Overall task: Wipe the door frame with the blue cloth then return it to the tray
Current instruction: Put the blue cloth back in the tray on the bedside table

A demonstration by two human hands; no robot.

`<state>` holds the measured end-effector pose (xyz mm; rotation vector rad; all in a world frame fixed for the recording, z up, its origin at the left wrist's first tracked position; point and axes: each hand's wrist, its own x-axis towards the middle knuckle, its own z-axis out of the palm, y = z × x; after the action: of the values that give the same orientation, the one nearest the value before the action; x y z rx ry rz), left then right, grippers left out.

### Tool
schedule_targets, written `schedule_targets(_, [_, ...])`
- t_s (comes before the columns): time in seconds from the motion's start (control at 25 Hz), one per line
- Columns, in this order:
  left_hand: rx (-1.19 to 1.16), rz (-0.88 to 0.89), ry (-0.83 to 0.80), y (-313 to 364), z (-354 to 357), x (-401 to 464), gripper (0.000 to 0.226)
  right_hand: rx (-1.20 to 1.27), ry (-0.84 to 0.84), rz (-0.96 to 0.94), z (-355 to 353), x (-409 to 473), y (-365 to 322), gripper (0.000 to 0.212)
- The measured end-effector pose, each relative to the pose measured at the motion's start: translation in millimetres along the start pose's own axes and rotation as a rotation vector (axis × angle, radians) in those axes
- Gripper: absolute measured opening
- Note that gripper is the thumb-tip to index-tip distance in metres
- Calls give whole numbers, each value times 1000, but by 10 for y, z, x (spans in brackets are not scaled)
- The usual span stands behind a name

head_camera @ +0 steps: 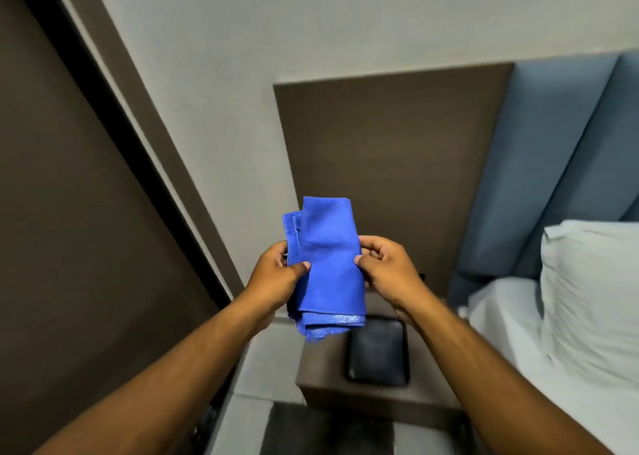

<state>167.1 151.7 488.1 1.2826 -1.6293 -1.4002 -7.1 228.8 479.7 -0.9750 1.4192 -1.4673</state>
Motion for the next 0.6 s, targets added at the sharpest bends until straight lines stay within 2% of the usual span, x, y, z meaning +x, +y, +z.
schedule_targets(0.2, [30, -206, -107, -994, 906, 473, 38, -39, 191, 193, -586, 251, 1232, 32])
schedule_targets(0.6, [92, -382, -336, -3202, 1922, 1629, 69, -171, 326, 427, -972, 962, 3720, 28])
